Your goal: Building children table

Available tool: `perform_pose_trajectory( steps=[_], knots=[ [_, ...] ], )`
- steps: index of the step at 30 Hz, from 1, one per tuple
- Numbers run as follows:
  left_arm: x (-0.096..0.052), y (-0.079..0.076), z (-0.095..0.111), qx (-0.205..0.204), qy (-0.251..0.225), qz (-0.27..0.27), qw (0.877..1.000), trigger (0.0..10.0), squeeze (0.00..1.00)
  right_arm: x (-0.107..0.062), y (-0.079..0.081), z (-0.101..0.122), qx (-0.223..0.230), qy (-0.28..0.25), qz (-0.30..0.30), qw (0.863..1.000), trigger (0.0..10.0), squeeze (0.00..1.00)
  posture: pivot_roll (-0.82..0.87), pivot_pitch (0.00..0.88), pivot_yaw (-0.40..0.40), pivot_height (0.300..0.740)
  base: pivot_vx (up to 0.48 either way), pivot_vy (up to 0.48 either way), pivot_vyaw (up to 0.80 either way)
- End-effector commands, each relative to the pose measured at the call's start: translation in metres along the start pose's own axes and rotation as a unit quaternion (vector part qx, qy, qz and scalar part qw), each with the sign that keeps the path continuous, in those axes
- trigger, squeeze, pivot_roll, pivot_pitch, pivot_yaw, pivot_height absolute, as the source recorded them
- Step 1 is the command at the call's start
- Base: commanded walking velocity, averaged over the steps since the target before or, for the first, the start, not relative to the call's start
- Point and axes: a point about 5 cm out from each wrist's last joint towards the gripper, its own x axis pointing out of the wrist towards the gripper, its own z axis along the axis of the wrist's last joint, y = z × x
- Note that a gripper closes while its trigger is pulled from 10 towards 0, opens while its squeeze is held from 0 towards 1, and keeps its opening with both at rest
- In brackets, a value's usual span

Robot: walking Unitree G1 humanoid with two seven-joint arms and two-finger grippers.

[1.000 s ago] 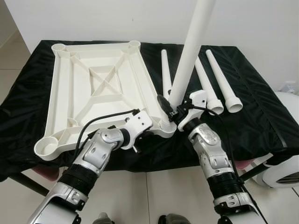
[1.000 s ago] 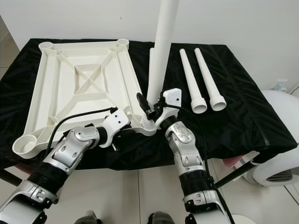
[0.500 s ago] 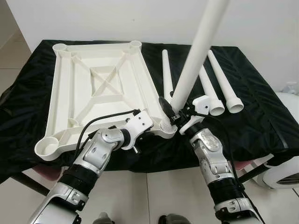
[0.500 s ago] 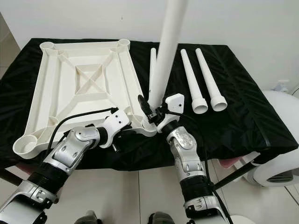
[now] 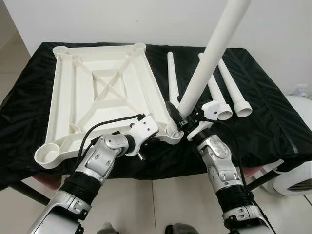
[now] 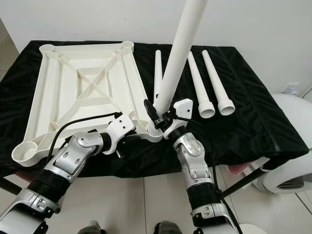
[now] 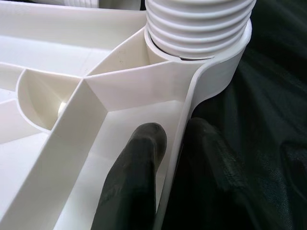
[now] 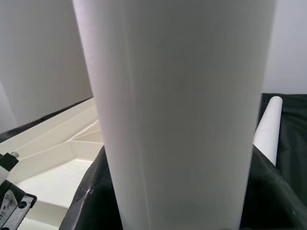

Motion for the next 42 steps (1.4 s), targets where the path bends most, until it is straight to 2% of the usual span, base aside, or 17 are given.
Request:
perform_pose_trajectory(
  steps=[1, 7, 12, 21, 25, 34, 42],
  knots=[
    [0.000, -0.004, 0.000, 0.002, 0.002, -0.009, 1.000, 10.0, 0.00, -0.014, -0.012, -0.030, 0.003, 0.097, -0.028, 0.995, 10.0, 0.00, -0.02, 0.026, -0.011, 0.740, 0.000, 0.000, 0.00],
    [0.000, -0.005, 0.000, 0.002, 0.001, -0.010, 1.000, 10.0, 0.00, -0.005, -0.016, -0.027, 0.001, 0.111, -0.015, 0.994, 10.0, 0.00, -0.02, 0.026, -0.014, 0.740, 0.000, 0.000, 0.00],
    [0.000, -0.006, 0.001, 0.001, -0.001, -0.010, 1.000, 10.0, 0.00, -0.004, -0.018, -0.028, -0.006, 0.115, -0.017, 0.993, 10.0, 0.00, -0.02, 0.026, -0.016, 0.740, 0.000, 0.000, 0.00],
    [-0.001, -0.006, 0.001, 0.000, -0.001, -0.010, 1.000, 10.0, 0.00, -0.004, -0.021, -0.032, 0.012, 0.129, -0.032, 0.991, 10.0, 0.00, -0.02, 0.024, -0.016, 0.740, 0.000, 0.000, 0.00],
    [0.000, -0.008, 0.001, 0.000, -0.002, -0.015, 1.000, 10.0, 0.00, 0.005, -0.025, -0.028, 0.032, 0.120, -0.049, 0.991, 10.0, 0.00, -0.02, 0.021, -0.013, 0.740, 0.000, 0.000, 0.00],
    [0.000, -0.011, 0.001, -0.001, -0.003, -0.017, 1.000, 10.0, 0.00, 0.009, -0.025, -0.027, 0.039, 0.119, -0.054, 0.991, 10.0, 0.00, -0.02, 0.013, -0.017, 0.740, 0.000, 0.000, 0.00],
    [0.000, -0.013, 0.000, -0.002, -0.003, -0.018, 1.000, 10.0, 0.00, 0.012, -0.024, -0.027, 0.021, 0.121, -0.054, 0.991, 10.0, 0.00, -0.02, 0.009, -0.021, 0.740, 0.000, 0.000, 0.00]
  ],
)
